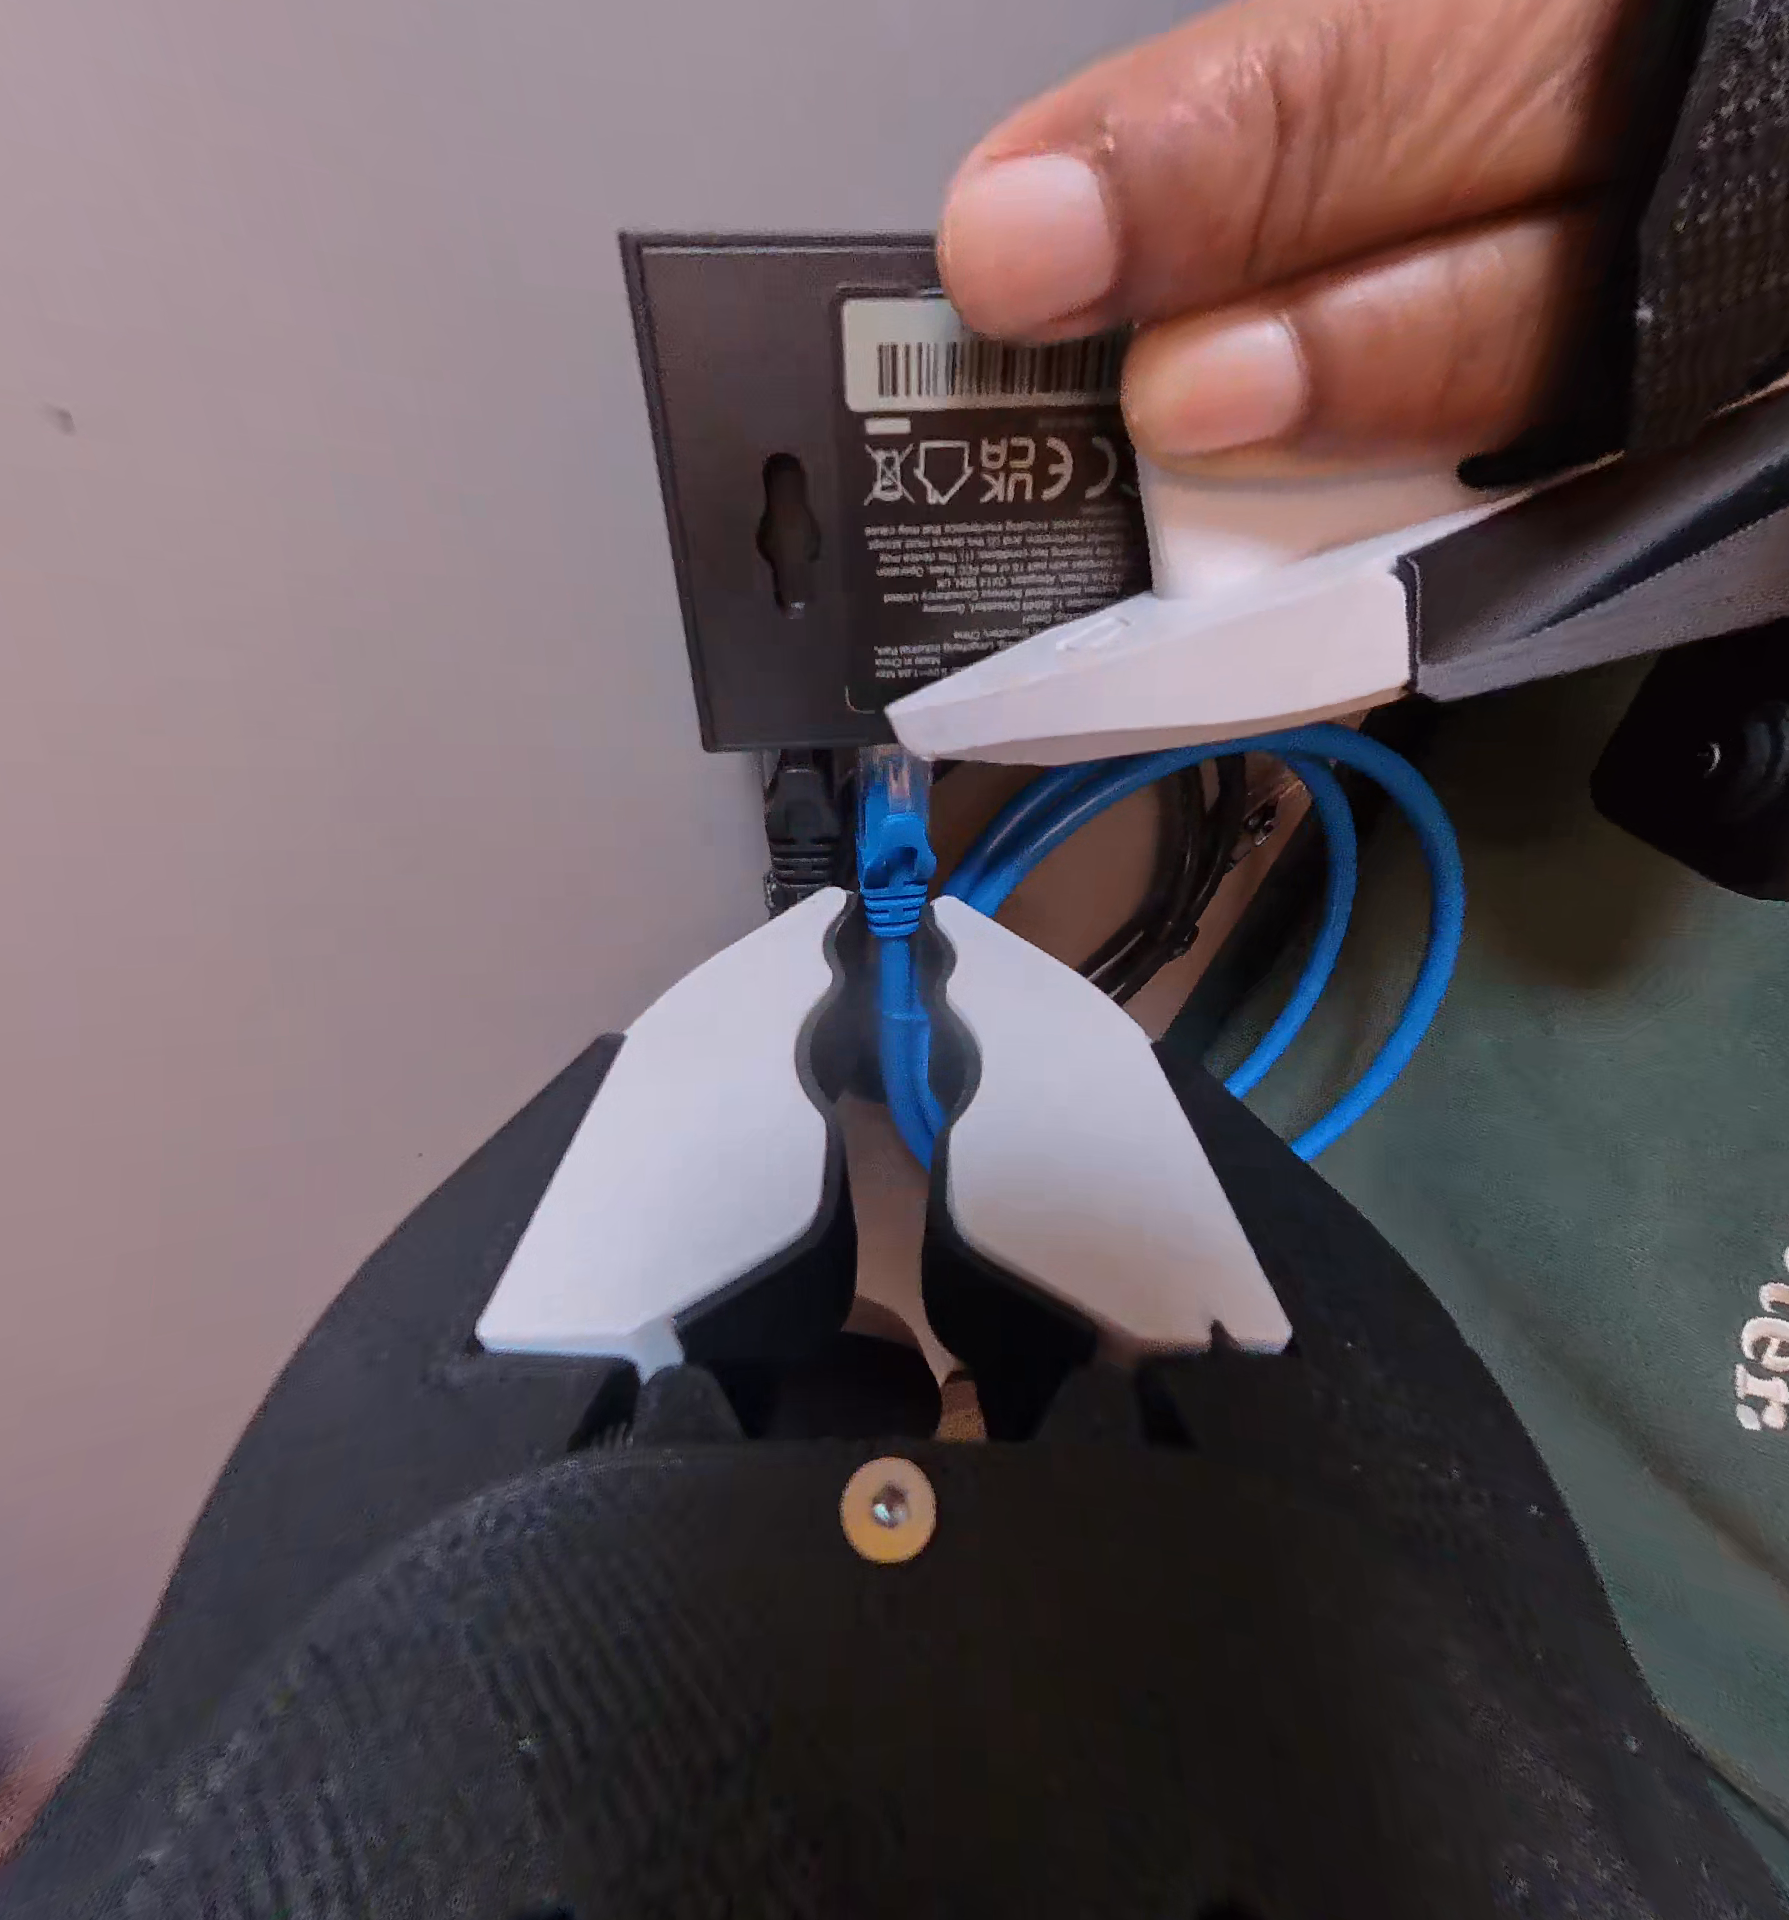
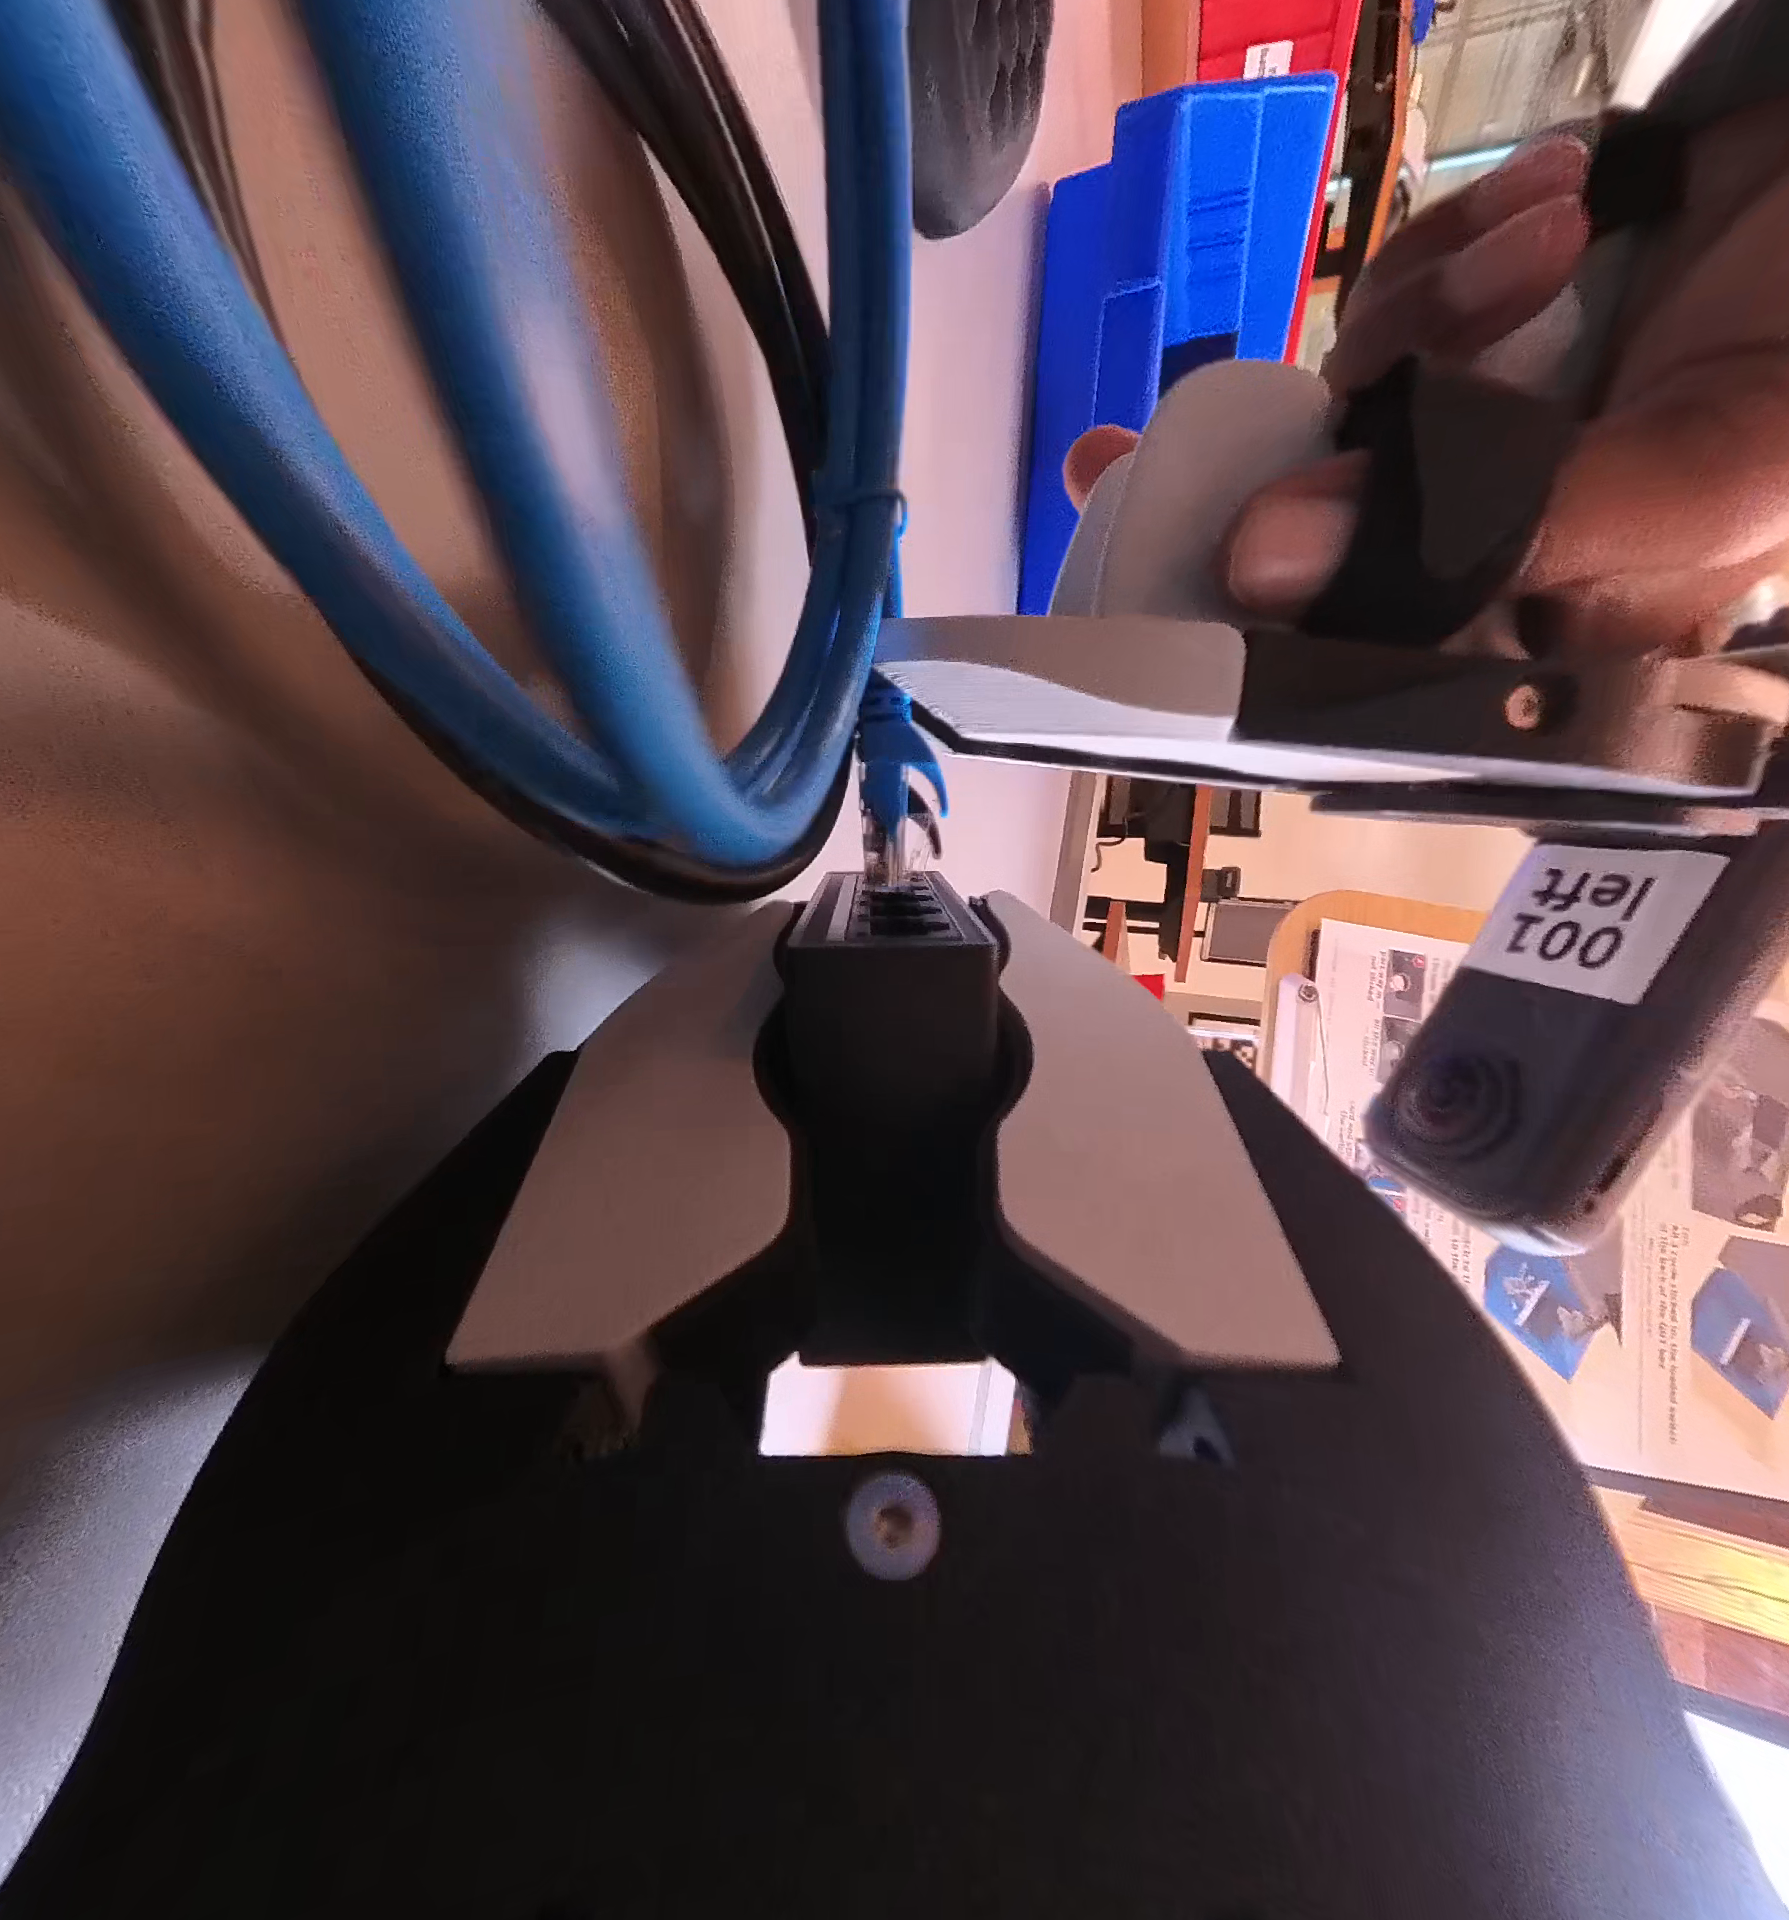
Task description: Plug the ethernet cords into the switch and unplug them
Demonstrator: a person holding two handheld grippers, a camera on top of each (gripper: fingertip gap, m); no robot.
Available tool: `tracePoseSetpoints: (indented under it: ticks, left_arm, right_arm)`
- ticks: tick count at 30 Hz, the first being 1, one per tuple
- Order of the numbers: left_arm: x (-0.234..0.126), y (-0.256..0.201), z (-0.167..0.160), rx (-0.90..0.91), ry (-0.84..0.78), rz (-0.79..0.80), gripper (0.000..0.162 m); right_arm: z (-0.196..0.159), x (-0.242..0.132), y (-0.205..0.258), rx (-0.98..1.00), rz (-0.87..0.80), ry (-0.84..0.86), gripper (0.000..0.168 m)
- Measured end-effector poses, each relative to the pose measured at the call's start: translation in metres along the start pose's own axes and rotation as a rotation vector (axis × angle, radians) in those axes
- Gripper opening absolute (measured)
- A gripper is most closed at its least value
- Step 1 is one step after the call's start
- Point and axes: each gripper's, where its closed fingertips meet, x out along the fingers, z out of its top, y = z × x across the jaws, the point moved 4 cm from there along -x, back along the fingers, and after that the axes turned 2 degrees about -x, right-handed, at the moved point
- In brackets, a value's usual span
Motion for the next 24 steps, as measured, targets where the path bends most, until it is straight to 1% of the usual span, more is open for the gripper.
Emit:
tracePoseSetpoints:
  ticks: [3, 6, 9, 13, 15, 18, 20, 24]
  left_arm:
    - [0.001, 0.001, 0.001, -0.039, 0.014, -0.044, 0.009]
    - [-0.005, 0.001, 0.003, -0.030, -0.054, -0.083, 0.009]
    - [-0.011, -0.001, 0.000, -0.013, -0.151, -0.164, 0.009]
    - [-0.020, 0.004, -0.002, -0.017, -0.317, -0.196, 0.009]
    - [-0.024, 0.005, -0.004, -0.021, -0.396, -0.213, 0.009]
    - [-0.023, 0.005, -0.007, -0.007, -0.485, -0.217, 0.009]
    - [-0.023, 0.008, -0.008, -0.026, -0.563, -0.255, 0.009]
    - [-0.021, 0.008, -0.006, -0.037, -0.697, -0.270, 0.009]
  right_arm:
    - [0.000, 0.000, 0.001, 0.001, 0.002, -0.004, 0.029]
    - [-0.003, -0.003, -0.002, 0.032, -0.010, -0.007, 0.029]
    - [-0.003, -0.006, -0.004, 0.044, -0.008, -0.039, 0.029]
    - [0.000, -0.006, -0.001, 0.040, 0.003, -0.056, 0.029]
    - [-0.001, -0.005, -0.004, 0.078, -0.003, -0.056, 0.029]
    - [-0.003, -0.005, -0.005, 0.128, 0.002, -0.062, 0.030]
    - [-0.006, -0.005, -0.008, 0.179, -0.001, -0.058, 0.030]
    - [-0.011, -0.005, -0.011, 0.249, -0.005, -0.044, 0.029]
